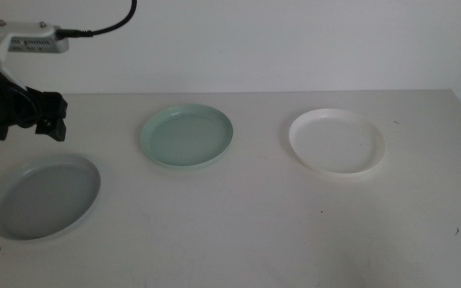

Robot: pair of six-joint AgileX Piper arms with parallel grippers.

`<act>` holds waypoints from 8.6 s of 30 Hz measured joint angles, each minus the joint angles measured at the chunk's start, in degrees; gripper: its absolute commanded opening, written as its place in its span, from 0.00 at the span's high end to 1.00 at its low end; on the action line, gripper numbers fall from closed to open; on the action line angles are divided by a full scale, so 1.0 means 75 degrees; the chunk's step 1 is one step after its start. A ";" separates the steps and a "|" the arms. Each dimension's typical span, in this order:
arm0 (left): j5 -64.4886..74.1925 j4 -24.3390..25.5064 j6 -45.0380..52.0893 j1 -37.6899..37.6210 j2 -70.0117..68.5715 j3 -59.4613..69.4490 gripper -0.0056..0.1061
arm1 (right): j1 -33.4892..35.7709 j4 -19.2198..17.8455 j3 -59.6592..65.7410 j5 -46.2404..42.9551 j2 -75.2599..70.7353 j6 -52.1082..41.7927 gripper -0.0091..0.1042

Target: Stack the three bowls on top of each other.

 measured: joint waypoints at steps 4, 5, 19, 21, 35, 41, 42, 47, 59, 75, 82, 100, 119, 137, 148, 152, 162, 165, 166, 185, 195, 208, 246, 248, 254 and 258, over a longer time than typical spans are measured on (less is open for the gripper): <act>0.0008 0.0087 0.0028 0.0046 0.0373 0.0000 0.01 | 0.0000 0.0000 0.0000 0.0000 0.0000 0.0000 0.40; 0.0008 0.0087 0.0082 0.0105 0.0447 0.0000 0.01 | 0.0000 0.0000 0.0000 0.0000 0.0000 0.0000 0.40; -0.0009 -0.0869 0.2082 0.2073 0.1084 -0.0040 0.01 | 0.0000 0.0000 0.0000 0.0000 0.0000 0.0000 0.40; -0.0031 -0.0999 0.2411 0.2341 0.1277 -0.0040 0.01 | 0.0000 0.0000 0.0000 0.0000 0.0000 0.0000 0.40; -0.1432 -0.1589 0.3420 0.2900 0.2995 -0.0049 0.01 | 0.0000 0.0000 0.0000 0.0000 0.0000 0.0000 0.40; -0.1662 -0.1589 0.3568 0.2900 0.3514 -0.0049 0.02 | 0.0000 0.0000 0.0000 0.0000 0.0000 0.0000 0.40; -0.1680 -0.1589 0.3595 0.2900 0.3574 -0.0049 0.04 | 0.0000 0.0000 0.0000 0.0000 0.0000 0.0000 0.40; -0.1707 -0.1645 0.3634 0.2900 0.3650 -0.0073 0.35 | 0.0000 0.0000 0.0000 0.0006 0.0000 0.0000 0.40; -0.1708 -0.1528 0.3612 0.2900 0.3635 -0.0107 0.95 | 0.0000 0.0000 0.0000 0.0006 0.0000 0.0000 0.40; -0.0319 -0.2322 0.3533 0.2661 0.2396 -0.0102 0.95 | 0.0000 0.0000 0.0000 0.0006 0.0000 0.0000 0.40; -0.0087 -0.2377 0.2789 0.1577 0.2035 -0.0096 0.95 | 0.0000 0.0000 0.0000 0.0006 0.0000 0.0000 0.40; -0.1343 -0.2489 0.0818 -0.1579 0.2035 -0.0088 0.95 | 0.0000 0.0000 0.0000 0.0006 0.0000 0.0000 0.40; -0.0966 -0.3383 0.0567 -0.2152 0.3125 -0.1307 0.95 | 0.0000 0.0000 0.0000 0.0022 0.0000 0.0000 0.40; -0.1294 -0.3502 0.0557 -0.2708 0.4504 -0.1649 0.95 | 0.0000 0.0000 0.0000 0.0028 0.0000 0.0000 0.40; -0.1377 -0.3572 0.0772 -0.2753 0.4633 -0.1674 0.42 | 0.0000 0.0000 0.0000 0.0028 0.0000 0.0000 0.40; -0.1249 -0.3566 0.0931 -0.2753 0.4550 -0.1706 0.16 | 0.0000 0.0000 0.0000 0.0028 0.0000 0.0000 0.40; -0.0840 -0.2128 0.0532 -0.2753 0.3009 -0.1699 0.13 | 0.0000 0.0000 0.0000 0.0028 0.0000 0.0000 0.40; -0.0737 -0.1250 -0.0025 -0.2753 0.2299 -0.1699 0.13 | 0.0000 0.0000 0.0000 0.0028 0.0000 0.0000 0.40; -0.0708 -0.0922 -0.0240 -0.2753 0.2070 -0.1699 0.13 | 0.0000 0.0000 0.0000 0.0028 0.0000 0.0000 0.40; -0.0182 0.0425 -0.1225 -0.1703 0.2291 -0.3395 0.13 | 0.0000 0.0000 0.0000 0.0028 0.0000 0.0000 0.40; -0.0150 -0.0041 -0.0826 -0.1342 0.4089 -0.4488 0.13 | 0.0000 0.0000 0.0000 0.0028 0.0000 0.0000 0.40; -0.0680 -0.0419 -0.0688 -0.1283 0.5918 -0.5066 0.13 | 0.0000 0.0000 0.0000 0.0028 0.0000 0.0000 0.40; -0.0797 -0.0560 -0.0792 -0.1168 0.6057 -0.5076 0.95 | 0.0000 0.0000 0.0000 0.0036 0.0000 0.0000 0.40; -0.0722 -0.0560 -0.0784 -0.1133 0.5804 -0.5076 0.95 | 0.0000 0.0000 0.0000 0.0036 0.0000 0.0000 0.40; -0.0221 -0.0511 -0.0705 -0.1096 0.5016 -0.5076 0.95 | 0.0000 0.0000 0.0000 0.0036 0.0000 0.0000 0.40; -0.0069 -0.0503 -0.0685 -0.1196 0.4420 -0.4736 0.95 | 0.0000 0.0000 0.0000 0.0036 0.0000 0.0000 0.40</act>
